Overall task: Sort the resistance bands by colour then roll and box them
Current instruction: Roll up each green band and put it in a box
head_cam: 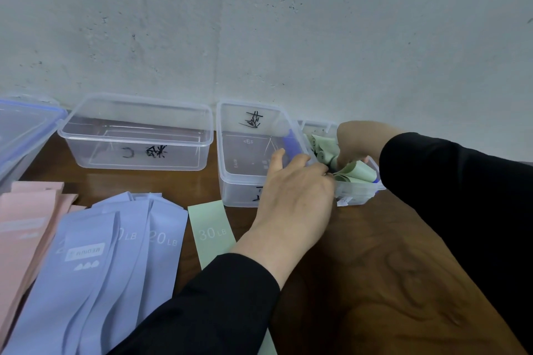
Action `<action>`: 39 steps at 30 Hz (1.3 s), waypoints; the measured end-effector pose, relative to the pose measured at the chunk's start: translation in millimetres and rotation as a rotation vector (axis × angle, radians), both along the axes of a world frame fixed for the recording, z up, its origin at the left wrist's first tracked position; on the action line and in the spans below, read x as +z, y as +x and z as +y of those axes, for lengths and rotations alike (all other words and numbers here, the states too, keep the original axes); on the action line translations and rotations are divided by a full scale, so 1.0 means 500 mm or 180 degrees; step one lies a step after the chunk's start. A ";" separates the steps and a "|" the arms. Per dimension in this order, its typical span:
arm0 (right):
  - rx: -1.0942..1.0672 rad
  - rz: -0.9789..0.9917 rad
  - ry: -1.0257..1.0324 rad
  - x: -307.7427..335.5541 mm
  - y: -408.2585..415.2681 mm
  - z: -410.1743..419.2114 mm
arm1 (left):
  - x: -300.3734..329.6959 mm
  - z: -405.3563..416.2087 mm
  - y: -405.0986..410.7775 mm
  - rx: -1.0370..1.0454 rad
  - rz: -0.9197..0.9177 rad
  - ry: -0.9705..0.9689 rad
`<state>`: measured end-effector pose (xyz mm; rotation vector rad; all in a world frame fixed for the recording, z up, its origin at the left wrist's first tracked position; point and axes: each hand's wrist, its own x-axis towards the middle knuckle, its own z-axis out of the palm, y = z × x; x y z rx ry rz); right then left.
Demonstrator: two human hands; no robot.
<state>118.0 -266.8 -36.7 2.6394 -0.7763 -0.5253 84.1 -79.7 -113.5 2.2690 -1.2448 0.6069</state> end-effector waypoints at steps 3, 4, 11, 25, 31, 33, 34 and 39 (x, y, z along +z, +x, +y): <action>0.0119 -0.0082 -0.0157 -0.010 -0.004 0.005 | -0.002 -0.001 0.001 0.0027 0.0017 0.0042; 0.0151 -0.0074 -0.0184 -0.012 -0.004 0.008 | -0.002 -0.002 0.001 0.0030 0.0016 0.0063; 0.0205 0.0031 -0.0235 -0.015 -0.012 0.020 | 0.000 0.002 0.001 -0.0023 0.0047 0.0101; 0.0119 -0.0472 0.0341 0.021 -0.052 0.006 | 0.011 0.008 -0.004 -0.0109 0.0190 0.0173; -0.0065 -0.0480 0.0627 0.035 -0.063 0.006 | 0.011 0.011 -0.004 -0.0126 0.0254 0.0197; -0.0152 -0.0397 0.0749 0.038 -0.073 0.012 | 0.010 0.010 -0.003 -0.0112 0.0266 0.0188; -0.0165 -0.0241 0.0712 0.037 -0.078 0.017 | 0.010 0.009 -0.003 -0.0107 0.0268 0.0192; -0.0116 0.0361 0.0415 0.022 -0.076 0.032 | 0.006 0.007 -0.001 -0.0079 0.0214 0.0184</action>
